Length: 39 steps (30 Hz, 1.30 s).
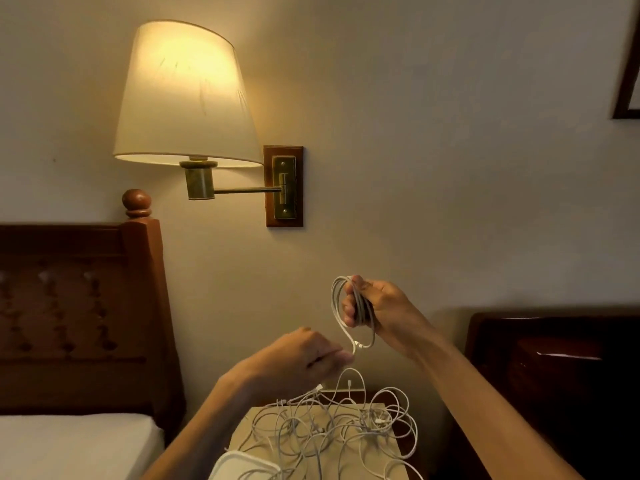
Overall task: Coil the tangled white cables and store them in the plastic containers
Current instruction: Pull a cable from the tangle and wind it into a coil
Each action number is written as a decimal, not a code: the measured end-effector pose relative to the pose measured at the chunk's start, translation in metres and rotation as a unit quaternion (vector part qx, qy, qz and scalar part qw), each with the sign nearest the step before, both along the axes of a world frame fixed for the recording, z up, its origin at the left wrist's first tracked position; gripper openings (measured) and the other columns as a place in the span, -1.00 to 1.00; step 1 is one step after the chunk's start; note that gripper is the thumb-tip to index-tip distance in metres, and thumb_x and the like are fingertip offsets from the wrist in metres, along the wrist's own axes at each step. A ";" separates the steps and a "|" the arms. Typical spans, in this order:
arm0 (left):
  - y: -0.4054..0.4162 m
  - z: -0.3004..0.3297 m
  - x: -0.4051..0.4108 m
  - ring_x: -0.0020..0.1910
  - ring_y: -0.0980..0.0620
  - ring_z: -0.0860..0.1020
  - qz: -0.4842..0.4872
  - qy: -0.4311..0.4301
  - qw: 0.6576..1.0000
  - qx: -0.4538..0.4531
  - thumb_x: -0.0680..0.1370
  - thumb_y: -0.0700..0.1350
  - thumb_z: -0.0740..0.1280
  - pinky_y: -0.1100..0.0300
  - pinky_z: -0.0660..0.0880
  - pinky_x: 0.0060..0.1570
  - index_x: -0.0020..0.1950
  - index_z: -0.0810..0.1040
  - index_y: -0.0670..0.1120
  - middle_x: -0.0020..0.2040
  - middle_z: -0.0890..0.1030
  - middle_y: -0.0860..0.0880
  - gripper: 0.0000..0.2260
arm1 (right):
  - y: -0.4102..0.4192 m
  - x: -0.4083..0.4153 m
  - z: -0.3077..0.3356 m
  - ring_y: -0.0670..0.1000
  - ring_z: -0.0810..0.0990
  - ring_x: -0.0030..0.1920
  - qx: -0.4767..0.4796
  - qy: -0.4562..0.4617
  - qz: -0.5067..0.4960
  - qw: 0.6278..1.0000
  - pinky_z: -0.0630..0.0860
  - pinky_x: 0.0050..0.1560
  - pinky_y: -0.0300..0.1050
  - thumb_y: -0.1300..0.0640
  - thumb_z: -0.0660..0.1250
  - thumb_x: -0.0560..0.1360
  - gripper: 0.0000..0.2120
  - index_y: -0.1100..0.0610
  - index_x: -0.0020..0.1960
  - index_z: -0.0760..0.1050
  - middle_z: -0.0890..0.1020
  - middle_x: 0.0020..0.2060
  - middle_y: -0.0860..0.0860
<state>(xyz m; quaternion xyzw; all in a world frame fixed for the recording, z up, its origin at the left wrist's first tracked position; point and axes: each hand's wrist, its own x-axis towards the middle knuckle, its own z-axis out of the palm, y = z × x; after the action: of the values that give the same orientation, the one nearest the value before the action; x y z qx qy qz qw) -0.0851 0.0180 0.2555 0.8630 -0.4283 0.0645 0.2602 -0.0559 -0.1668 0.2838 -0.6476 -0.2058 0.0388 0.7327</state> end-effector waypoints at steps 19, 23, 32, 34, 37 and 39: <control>-0.003 0.026 0.013 -0.51 0.19 0.43 0.128 -0.379 0.913 -0.085 0.65 0.13 0.09 0.34 0.30 -0.48 -0.14 0.58 -0.01 -0.43 0.53 0.14 -0.62 | 0.002 -0.016 -0.014 -0.05 0.36 -0.45 -0.111 -0.025 0.043 0.993 0.37 -0.33 -0.17 0.08 0.05 0.68 -0.67 0.18 -0.12 0.47 0.42 -0.48 -0.02; 0.000 0.018 0.021 -0.50 0.22 0.37 0.131 -0.345 0.921 -0.126 0.65 0.11 0.12 0.44 0.23 -0.44 -0.18 0.52 0.00 -0.42 0.44 0.18 -0.67 | 0.002 -0.016 -0.010 -0.07 0.26 -0.47 -0.119 -0.022 0.022 0.992 0.28 -0.37 -0.17 0.05 0.04 0.68 -0.64 0.15 -0.17 0.47 0.33 -0.51 -0.06; 0.026 -0.014 0.049 -0.43 0.19 0.32 0.116 -0.093 0.938 -0.315 0.59 0.19 0.19 0.33 0.25 -0.41 -0.24 0.45 0.04 -0.40 0.42 0.17 -0.69 | -0.018 -0.021 0.003 -0.05 0.10 -0.50 0.046 0.075 0.059 0.994 0.11 -0.41 -0.15 0.14 -0.01 0.67 -0.60 0.14 -0.29 0.38 0.17 -0.54 -0.04; 0.030 -0.034 0.056 -0.40 0.18 0.35 0.125 -0.043 0.941 -0.312 0.62 0.05 0.19 0.26 0.30 -0.40 -0.18 0.50 0.02 -0.37 0.43 0.15 -0.77 | -0.020 -0.018 0.005 -0.05 0.07 -0.49 0.078 0.087 0.069 0.991 0.09 -0.39 -0.14 0.13 -0.01 0.67 -0.61 0.14 -0.29 0.38 0.15 -0.53 -0.04; 0.036 -0.064 0.062 -0.42 0.09 0.36 0.142 0.017 0.932 -0.333 0.62 0.06 0.23 0.12 0.31 -0.43 -0.14 0.54 0.06 -0.40 0.43 0.08 -0.81 | -0.017 -0.014 -0.001 -0.06 0.07 -0.51 0.104 0.112 0.078 0.985 0.12 -0.42 -0.16 0.12 0.00 0.66 -0.62 0.13 -0.28 0.38 0.13 -0.53 -0.06; 0.042 -0.080 0.063 -0.43 0.08 0.35 0.154 0.037 0.929 -0.334 0.61 0.03 0.22 0.11 0.29 -0.44 -0.16 0.54 0.08 -0.41 0.43 0.08 -0.82 | -0.018 -0.013 -0.006 -0.05 0.05 -0.50 0.117 0.121 0.078 0.983 0.14 -0.41 -0.16 0.12 0.00 0.66 -0.63 0.13 -0.27 0.39 0.10 -0.51 -0.05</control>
<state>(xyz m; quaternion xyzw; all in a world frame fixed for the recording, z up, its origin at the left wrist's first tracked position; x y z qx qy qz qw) -0.0219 0.0601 0.1755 0.7833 -0.2335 0.2116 0.5359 -0.0690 -0.1845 0.2780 -0.5295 -0.1685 0.1500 0.8178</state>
